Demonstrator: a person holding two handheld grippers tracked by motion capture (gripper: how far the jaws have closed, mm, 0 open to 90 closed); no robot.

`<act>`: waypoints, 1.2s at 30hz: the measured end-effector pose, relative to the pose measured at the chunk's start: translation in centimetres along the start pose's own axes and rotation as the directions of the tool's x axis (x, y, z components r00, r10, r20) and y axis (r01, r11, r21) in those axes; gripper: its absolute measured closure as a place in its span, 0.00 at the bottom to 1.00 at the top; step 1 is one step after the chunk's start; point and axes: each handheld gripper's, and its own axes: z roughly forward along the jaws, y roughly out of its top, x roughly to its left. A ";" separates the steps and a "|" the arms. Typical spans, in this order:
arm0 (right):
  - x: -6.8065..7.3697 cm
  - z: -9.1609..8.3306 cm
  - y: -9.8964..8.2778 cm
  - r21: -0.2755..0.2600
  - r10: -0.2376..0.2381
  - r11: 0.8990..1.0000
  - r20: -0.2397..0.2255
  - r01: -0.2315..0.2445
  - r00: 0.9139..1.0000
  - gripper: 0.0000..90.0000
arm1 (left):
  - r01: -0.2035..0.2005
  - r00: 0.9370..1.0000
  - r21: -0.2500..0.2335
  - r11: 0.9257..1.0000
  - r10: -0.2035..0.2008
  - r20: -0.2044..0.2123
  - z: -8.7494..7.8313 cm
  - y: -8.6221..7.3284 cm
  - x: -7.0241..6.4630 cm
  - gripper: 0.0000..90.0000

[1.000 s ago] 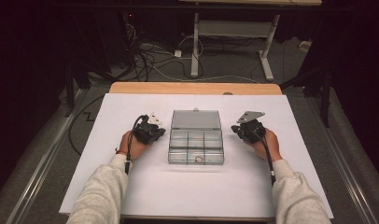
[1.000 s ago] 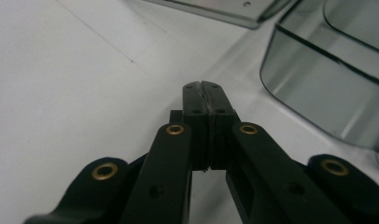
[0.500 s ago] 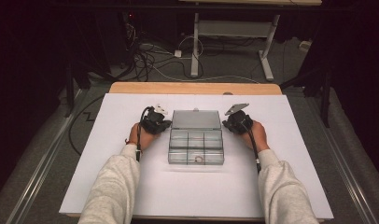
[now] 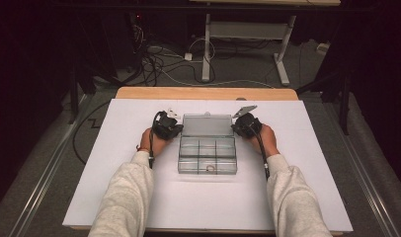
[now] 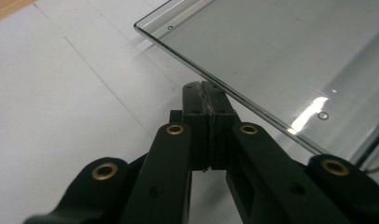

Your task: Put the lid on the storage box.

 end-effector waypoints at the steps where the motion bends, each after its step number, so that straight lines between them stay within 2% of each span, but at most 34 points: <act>1: 0.0 0.1 0.1 -0.001 0.000 1.000 0.004 0.000 1.000 1.00 | 0.001 1.000 -0.002 1.000 -0.001 -0.004 0.1 0.0 0.0 0.96; 8: 0.0 0.4 0.2 -0.023 0.029 0.999 0.009 -0.029 1.000 1.00 | 0.019 0.999 -0.001 1.000 -0.019 -0.035 0.5 0.5 -0.2 0.96; 15: 0.1 0.5 0.5 -0.028 0.026 0.999 0.038 -0.025 0.999 1.00 | 0.030 0.998 -0.004 1.000 -0.030 -0.060 0.7 0.9 -0.3 0.96; 17: 0.0 0.4 0.6 -0.045 0.027 0.999 0.045 -0.025 0.999 1.00 | 0.032 0.997 -0.013 0.999 -0.033 -0.072 0.7 1.0 -0.3 0.96; 27: 0.1 -0.3 1.2 -0.090 0.036 0.996 0.077 -0.029 0.996 1.00 | 0.005 0.992 -0.061 0.998 -0.013 -0.129 -0.2 1.9 -0.5 0.96; 36: 0.0 -1.5 2.0 -0.120 0.030 0.993 0.099 -0.018 0.995 1.00 | -0.020 0.988 -0.096 0.995 0.005 -0.155 -1.3 2.7 -0.7 0.96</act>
